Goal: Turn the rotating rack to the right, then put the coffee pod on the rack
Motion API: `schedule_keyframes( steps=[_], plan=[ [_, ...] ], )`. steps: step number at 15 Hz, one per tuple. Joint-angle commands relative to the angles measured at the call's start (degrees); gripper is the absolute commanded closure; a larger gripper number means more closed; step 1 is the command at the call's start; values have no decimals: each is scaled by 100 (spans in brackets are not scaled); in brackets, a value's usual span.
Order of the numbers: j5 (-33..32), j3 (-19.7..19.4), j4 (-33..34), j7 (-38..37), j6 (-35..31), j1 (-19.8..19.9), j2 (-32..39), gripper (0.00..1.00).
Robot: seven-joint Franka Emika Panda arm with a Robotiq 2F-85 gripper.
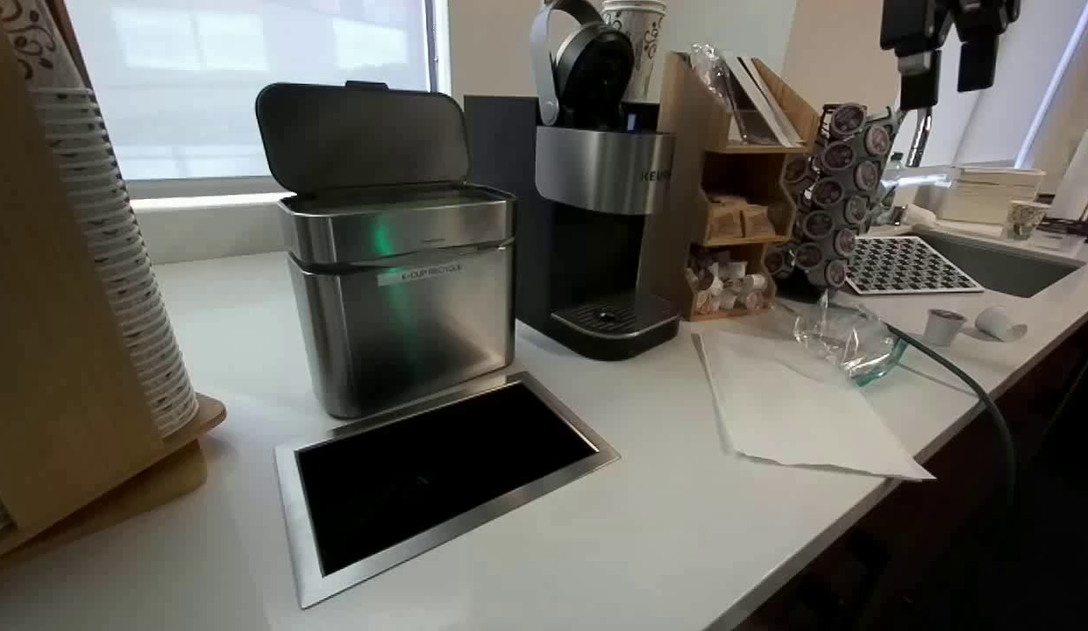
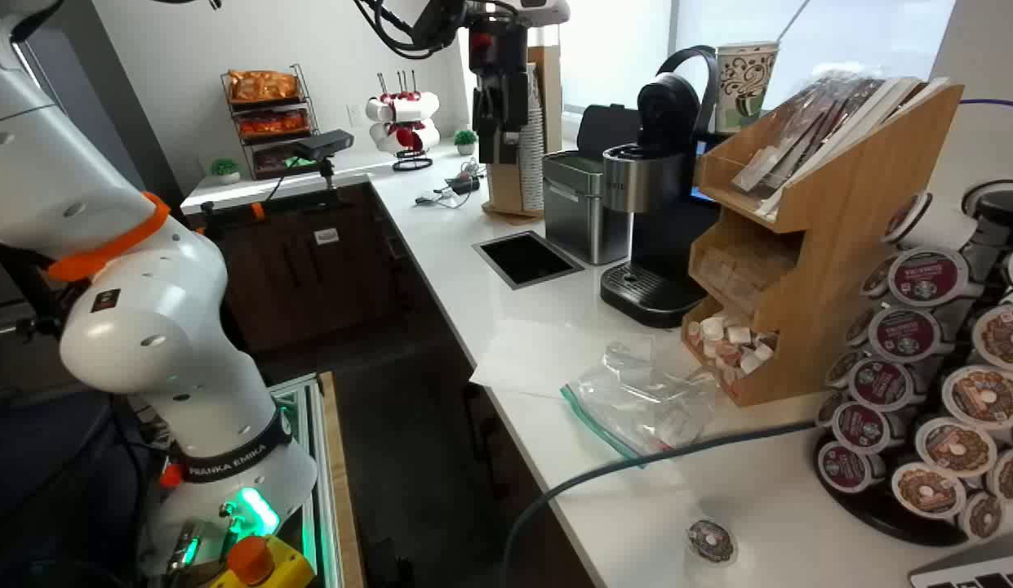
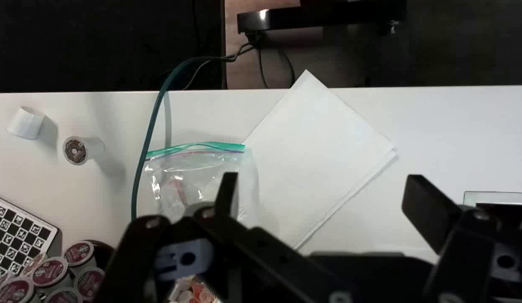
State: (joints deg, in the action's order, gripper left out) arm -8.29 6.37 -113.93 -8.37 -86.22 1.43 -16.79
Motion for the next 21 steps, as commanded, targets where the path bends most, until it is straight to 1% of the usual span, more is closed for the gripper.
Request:
schedule_keyframes(
  steps=[1, 8, 10, 13, 16, 21],
  plan=[
    [-22, -92, 14, -25, 16, -111, 10, 0],
    [-22, -92, 14, -25, 16, -111, 10, 0],
    [341, -258, 102, -364, 125, 17, 28, 0],
    [446, -568, 59, -795, 178, 228, -62, 0],
    [528, -858, 139, -1212, 81, 478, -13, 0],
    [791, -1224, 637, -1925, 90, 873, 91, 0]
  ],
)
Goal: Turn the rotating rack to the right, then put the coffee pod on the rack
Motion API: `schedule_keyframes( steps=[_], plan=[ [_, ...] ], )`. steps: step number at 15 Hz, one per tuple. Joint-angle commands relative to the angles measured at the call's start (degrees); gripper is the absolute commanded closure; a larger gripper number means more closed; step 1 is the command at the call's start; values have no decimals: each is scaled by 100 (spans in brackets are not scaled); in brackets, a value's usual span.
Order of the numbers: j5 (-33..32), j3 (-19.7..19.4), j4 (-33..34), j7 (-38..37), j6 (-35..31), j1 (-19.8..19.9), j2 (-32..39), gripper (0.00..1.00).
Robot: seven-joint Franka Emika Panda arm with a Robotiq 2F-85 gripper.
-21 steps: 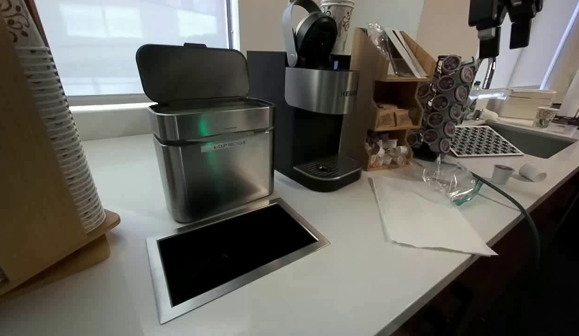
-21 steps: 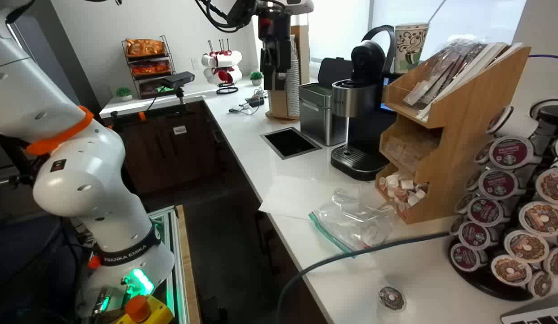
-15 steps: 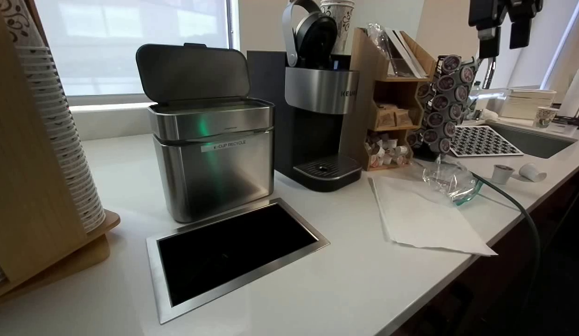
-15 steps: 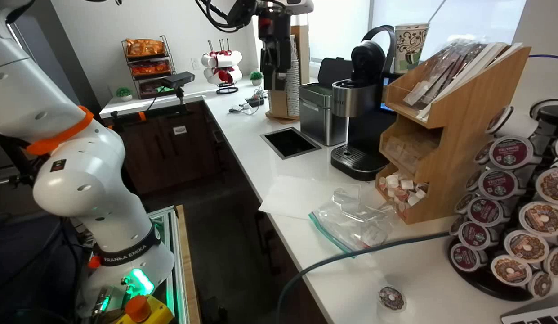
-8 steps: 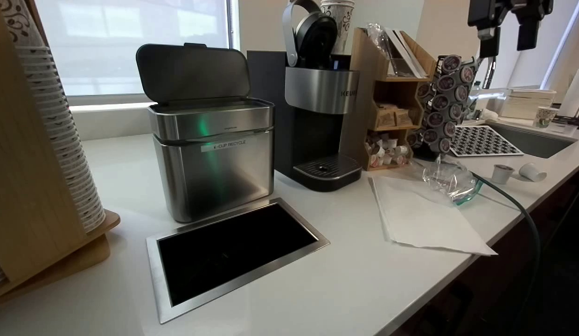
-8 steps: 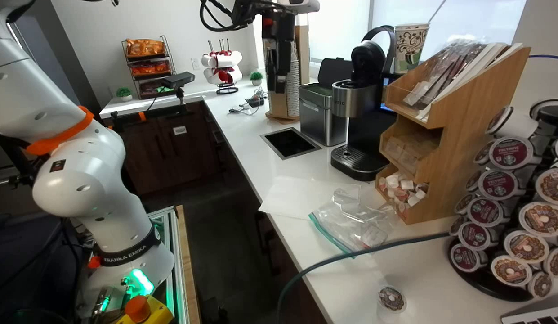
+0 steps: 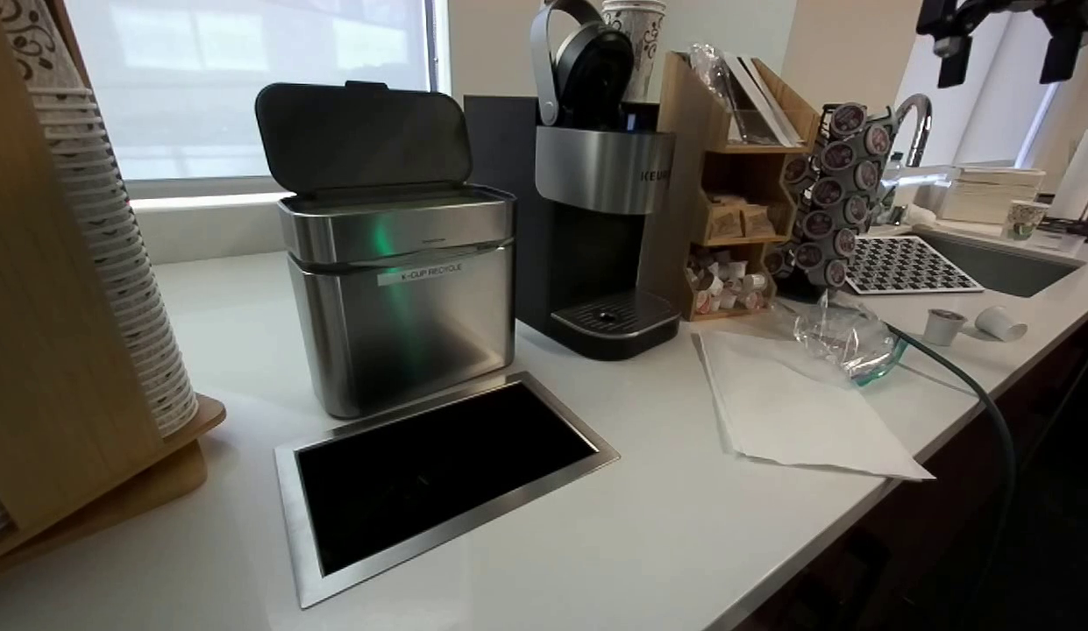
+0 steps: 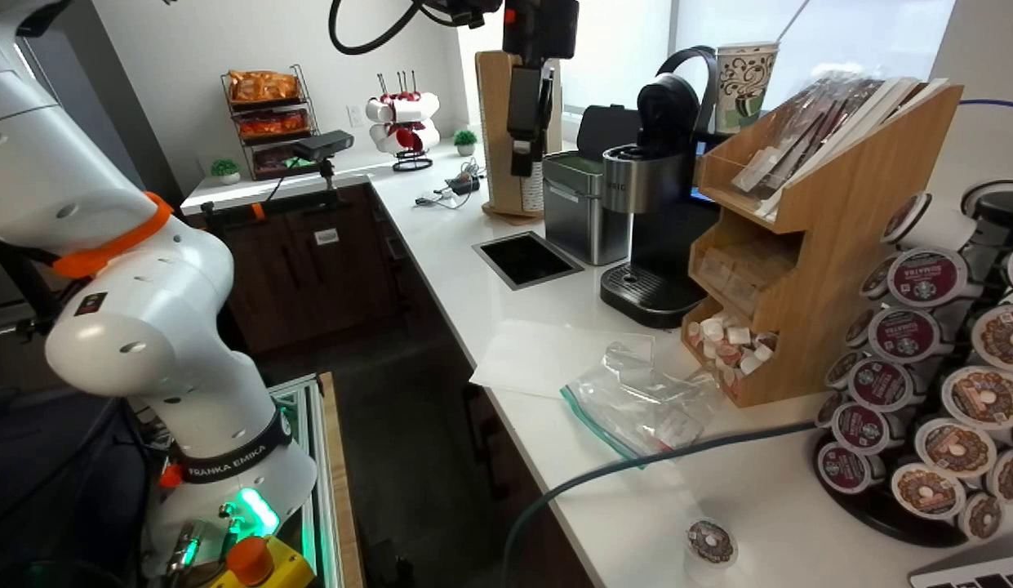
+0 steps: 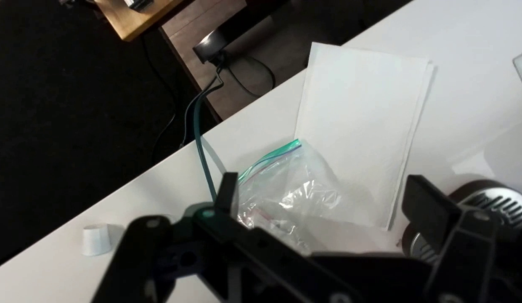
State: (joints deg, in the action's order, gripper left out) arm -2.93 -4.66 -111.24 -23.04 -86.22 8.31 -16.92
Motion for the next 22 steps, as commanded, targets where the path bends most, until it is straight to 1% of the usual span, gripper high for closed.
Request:
schedule_keyframes(
  steps=[1, 3, 7, 9, 10, 13, 16, 18, 20, 22],
  plan=[
    [345, -173, 486, -633, 52, 249, 169, 0],
    [399, -230, 832, -980, 25, 362, 281, 0],
    [11, -280, 1505, -1163, -16, 472, 618, 0],
    [-129, -318, 1790, -1262, 104, 500, 780, 0],
    [-21, -321, 1452, -1090, 8, 439, 531, 0],
    [-87, -365, 1679, -1158, 5, 451, 710, 0],
    [-96, -366, 1710, -1174, 6, 448, 751, 0],
    [-464, -368, 1452, -1506, -1024, 521, 714, 0],
    [-581, -507, 1339, -1458, -1974, 589, 817, 0],
    [-497, -657, 1196, -1555, -2964, 662, 922, 0]
  ],
)
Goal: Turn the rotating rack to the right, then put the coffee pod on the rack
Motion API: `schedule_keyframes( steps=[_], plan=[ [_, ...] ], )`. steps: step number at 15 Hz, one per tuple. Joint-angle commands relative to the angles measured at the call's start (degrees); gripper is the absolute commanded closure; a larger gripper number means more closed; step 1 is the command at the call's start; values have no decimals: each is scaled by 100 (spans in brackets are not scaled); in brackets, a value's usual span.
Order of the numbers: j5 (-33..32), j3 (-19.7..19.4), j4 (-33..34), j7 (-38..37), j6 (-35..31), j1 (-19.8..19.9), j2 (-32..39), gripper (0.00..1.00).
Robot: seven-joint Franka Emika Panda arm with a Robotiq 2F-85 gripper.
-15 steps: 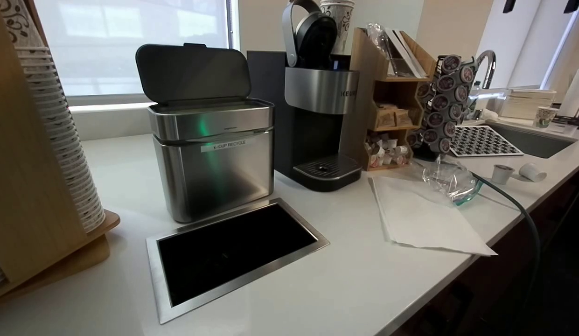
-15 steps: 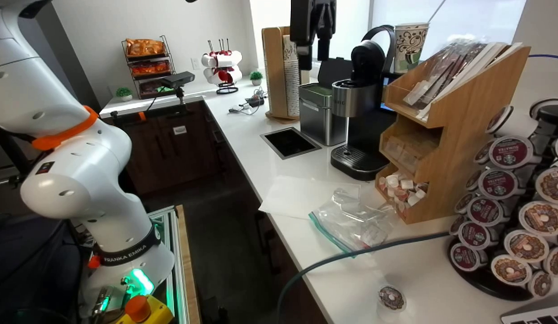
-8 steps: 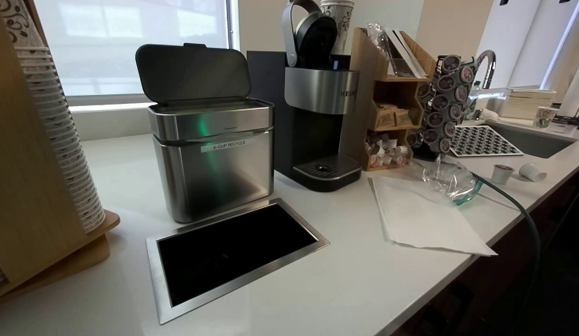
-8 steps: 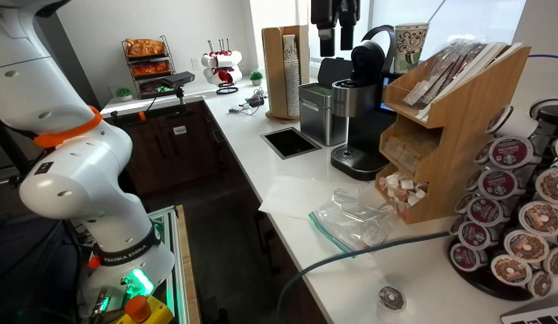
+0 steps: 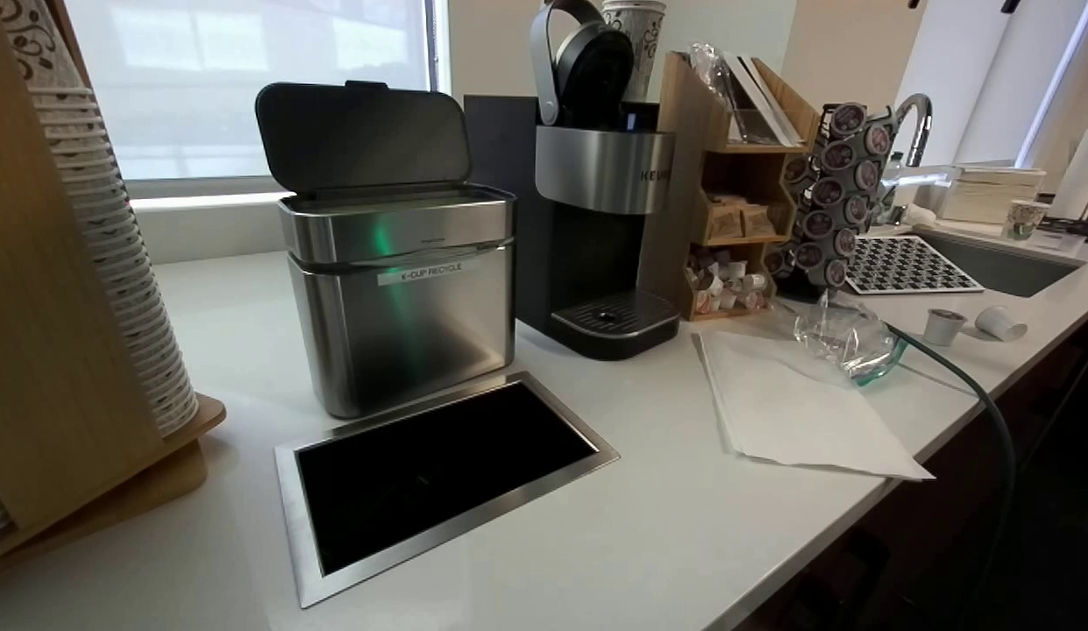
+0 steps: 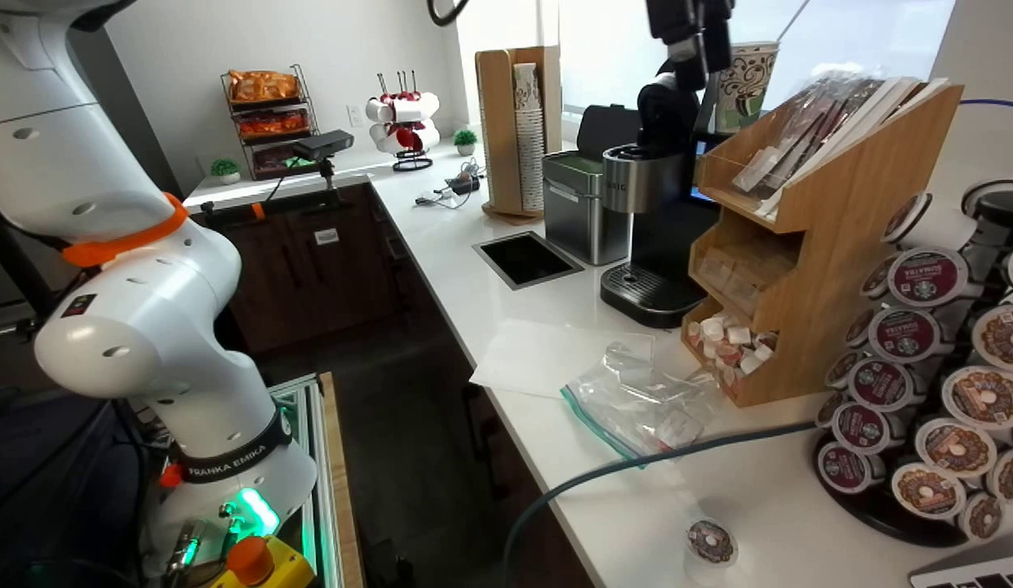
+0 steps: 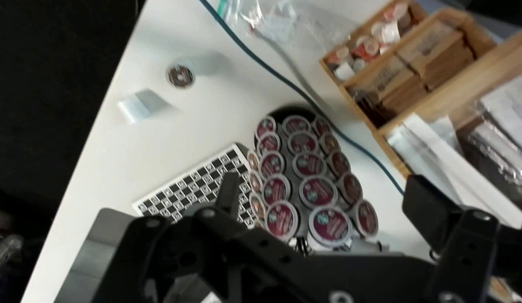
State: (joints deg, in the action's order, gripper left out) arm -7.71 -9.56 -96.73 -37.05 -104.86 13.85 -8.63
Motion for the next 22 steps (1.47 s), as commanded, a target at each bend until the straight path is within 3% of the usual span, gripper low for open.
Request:
schedule_keyframes(
  steps=[1, 5, 9, 14, 22],
  plan=[
    [36, -241, -340, -169, -1553, 151, 168, 0],
    [288, -467, -528, -92, -2737, 238, 511, 0],
    [794, -587, -607, 132, -3382, 249, 722, 0],
    [1759, -612, -525, 719, -3378, 232, 920, 0],
    [1603, -611, -541, 712, -3481, 221, 985, 0]
  ],
)
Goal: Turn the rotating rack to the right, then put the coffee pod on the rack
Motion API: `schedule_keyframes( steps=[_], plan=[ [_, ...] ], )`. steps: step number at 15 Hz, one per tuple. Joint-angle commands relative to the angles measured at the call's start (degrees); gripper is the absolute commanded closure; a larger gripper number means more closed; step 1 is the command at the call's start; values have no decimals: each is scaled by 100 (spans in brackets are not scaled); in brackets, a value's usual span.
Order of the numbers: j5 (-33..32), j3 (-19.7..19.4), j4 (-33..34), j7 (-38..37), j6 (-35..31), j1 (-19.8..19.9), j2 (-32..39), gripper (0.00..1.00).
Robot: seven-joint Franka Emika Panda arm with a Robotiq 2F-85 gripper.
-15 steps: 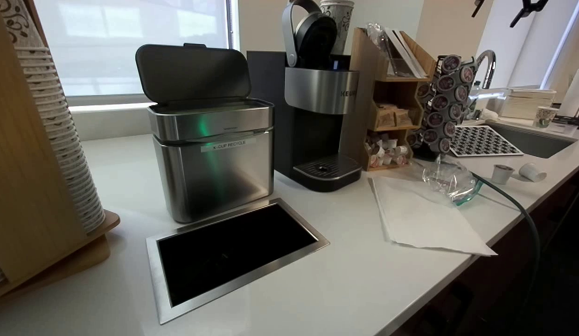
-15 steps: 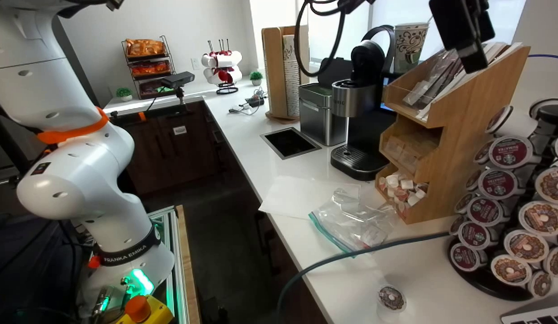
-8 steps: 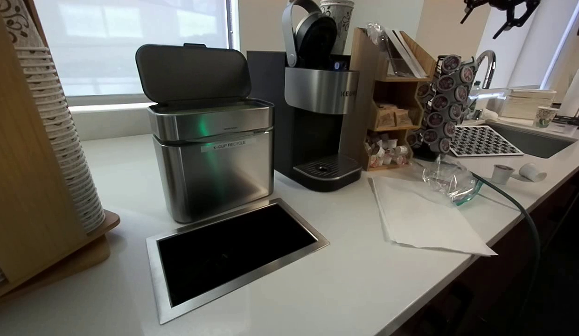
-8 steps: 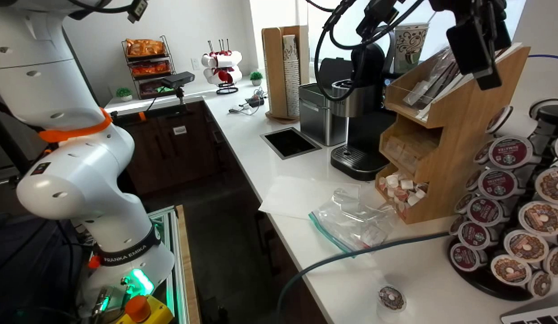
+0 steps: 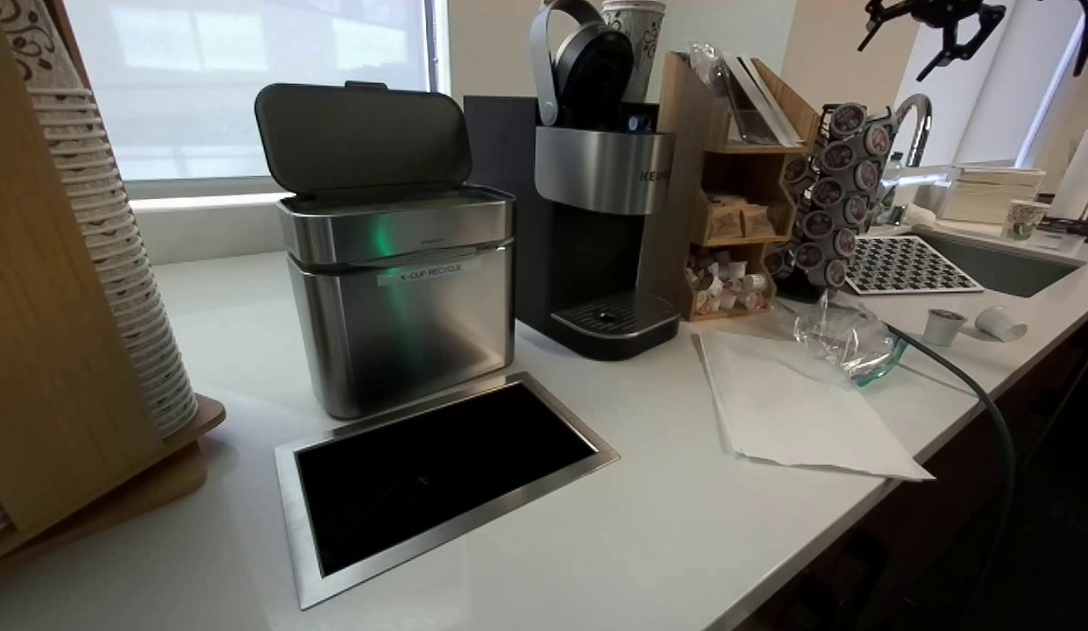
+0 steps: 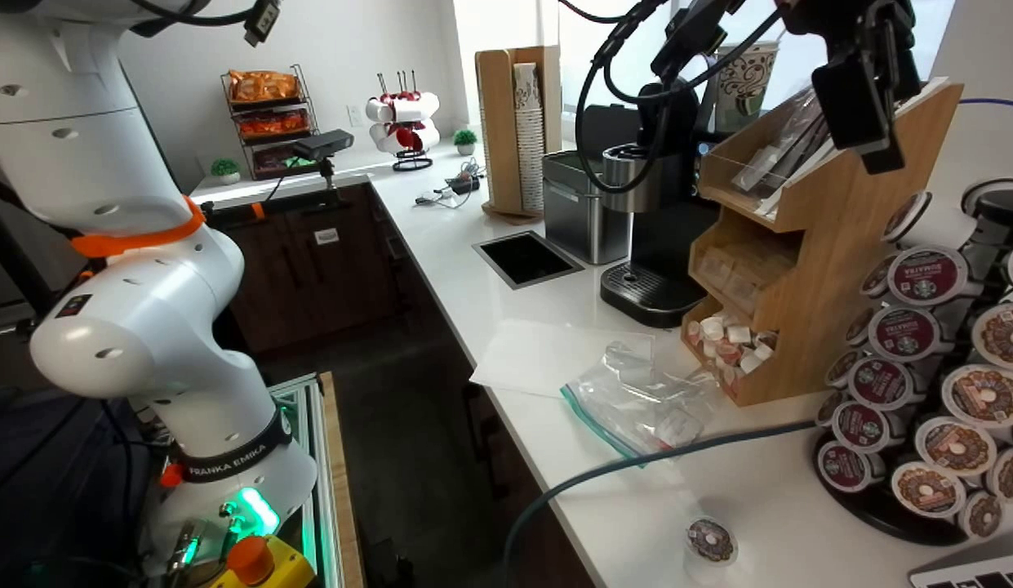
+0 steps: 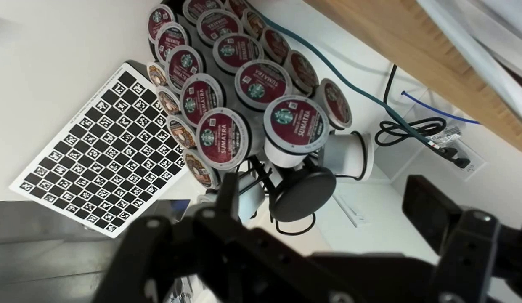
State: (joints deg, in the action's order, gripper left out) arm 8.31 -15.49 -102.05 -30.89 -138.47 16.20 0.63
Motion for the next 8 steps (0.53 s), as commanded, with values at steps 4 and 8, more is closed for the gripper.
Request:
schedule_keyframes(
  steps=[4, 8],
  plan=[
    [366, -23, 37, 578, -368, 7, 220, 0],
    [845, 1, 126, 1255, -511, 35, 434, 0]
  ],
)
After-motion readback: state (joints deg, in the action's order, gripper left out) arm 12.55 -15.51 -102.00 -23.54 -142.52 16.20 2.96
